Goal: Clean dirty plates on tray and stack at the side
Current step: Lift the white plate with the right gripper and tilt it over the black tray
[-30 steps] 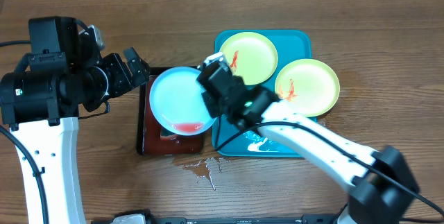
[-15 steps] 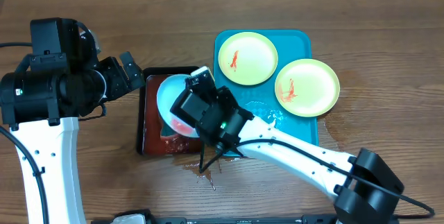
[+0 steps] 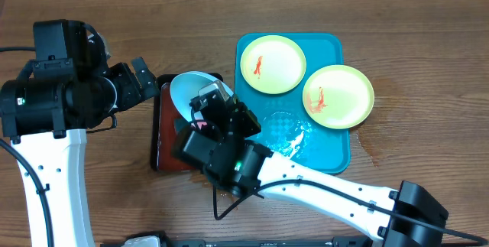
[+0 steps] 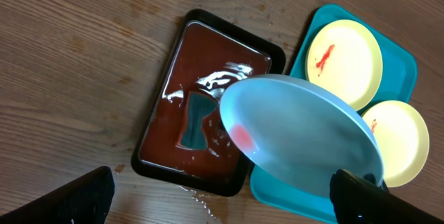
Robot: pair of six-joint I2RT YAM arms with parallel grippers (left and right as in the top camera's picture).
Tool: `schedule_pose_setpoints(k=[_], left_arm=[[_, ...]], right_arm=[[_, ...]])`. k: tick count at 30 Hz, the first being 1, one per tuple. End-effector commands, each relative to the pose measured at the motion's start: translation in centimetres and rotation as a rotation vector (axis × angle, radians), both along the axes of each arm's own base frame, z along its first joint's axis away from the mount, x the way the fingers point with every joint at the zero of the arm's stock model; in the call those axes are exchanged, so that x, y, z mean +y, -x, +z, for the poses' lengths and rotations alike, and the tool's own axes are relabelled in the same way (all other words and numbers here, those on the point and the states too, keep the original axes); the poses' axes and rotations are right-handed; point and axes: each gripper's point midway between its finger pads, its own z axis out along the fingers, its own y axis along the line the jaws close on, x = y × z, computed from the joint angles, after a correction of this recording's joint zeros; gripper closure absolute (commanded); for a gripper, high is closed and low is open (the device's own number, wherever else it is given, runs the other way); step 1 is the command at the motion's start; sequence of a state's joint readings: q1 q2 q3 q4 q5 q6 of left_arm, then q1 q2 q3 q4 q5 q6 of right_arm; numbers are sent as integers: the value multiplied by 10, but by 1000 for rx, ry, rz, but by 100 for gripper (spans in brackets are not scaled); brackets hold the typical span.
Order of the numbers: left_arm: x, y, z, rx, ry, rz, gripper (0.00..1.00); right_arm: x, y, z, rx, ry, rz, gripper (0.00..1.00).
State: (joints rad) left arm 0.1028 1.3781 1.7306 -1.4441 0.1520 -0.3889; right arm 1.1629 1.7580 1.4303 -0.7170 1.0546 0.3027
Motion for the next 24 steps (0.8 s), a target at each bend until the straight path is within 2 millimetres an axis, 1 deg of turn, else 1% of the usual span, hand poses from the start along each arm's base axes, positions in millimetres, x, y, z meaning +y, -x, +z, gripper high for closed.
schedule_pose_setpoints(k=[1, 3, 5, 24], left_arm=[[3, 0, 4, -14, -18, 3, 0], [3, 0, 4, -14, -18, 3, 0], [3, 0, 4, -14, -18, 3, 0], [3, 0, 4, -14, -18, 3, 0]], right_arm=[[-2, 6, 41, -134, 8, -33, 96], [4, 11, 43, -140, 27, -5, 96], [6, 12, 43, -141, 24, 0, 96], [6, 12, 43, -141, 27, 1, 96]])
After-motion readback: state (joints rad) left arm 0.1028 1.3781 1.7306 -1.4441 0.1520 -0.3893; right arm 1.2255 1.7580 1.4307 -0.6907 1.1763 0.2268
